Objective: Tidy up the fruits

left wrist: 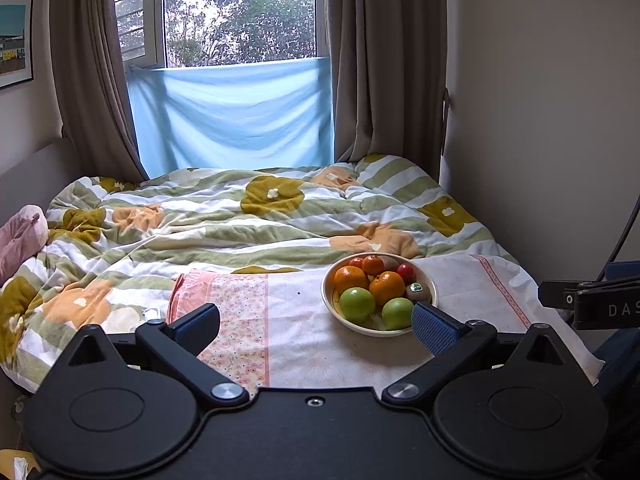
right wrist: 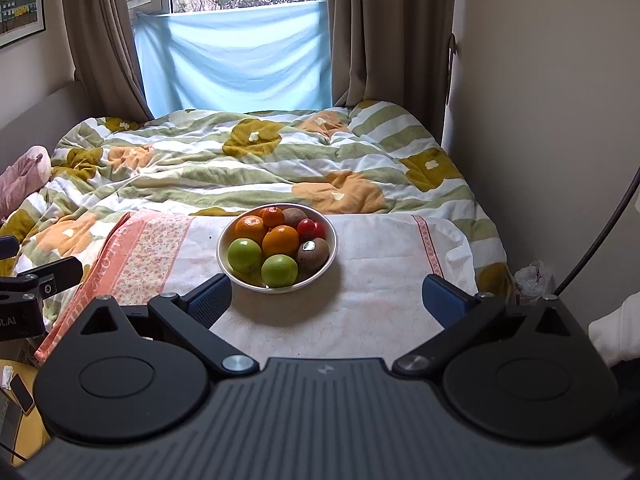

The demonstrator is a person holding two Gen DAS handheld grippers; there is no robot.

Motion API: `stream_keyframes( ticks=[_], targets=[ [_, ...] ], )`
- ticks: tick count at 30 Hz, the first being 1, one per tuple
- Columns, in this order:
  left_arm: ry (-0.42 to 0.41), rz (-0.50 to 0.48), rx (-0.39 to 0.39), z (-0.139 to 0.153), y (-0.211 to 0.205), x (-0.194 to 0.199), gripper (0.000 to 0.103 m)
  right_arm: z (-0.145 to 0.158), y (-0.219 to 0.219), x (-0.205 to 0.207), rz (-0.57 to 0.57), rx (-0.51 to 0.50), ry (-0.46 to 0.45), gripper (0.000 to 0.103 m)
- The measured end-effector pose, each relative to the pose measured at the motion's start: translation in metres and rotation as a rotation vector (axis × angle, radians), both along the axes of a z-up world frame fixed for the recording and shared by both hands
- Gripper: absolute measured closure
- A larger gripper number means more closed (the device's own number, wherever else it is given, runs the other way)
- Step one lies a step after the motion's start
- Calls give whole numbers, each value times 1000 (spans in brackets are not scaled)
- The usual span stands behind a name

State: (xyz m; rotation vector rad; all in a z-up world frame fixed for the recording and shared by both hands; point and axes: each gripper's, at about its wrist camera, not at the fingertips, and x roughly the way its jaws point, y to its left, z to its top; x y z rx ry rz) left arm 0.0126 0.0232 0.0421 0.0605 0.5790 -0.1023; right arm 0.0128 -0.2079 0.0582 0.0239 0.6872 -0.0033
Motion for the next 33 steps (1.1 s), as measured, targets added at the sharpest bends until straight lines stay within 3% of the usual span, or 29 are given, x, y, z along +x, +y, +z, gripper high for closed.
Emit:
stream_keyframes(
  ticks=[33],
  targets=[
    [26, -4, -17, -3, -1, 12, 0, -2, 3, 7, 3, -2, 15, 0]
  ],
)
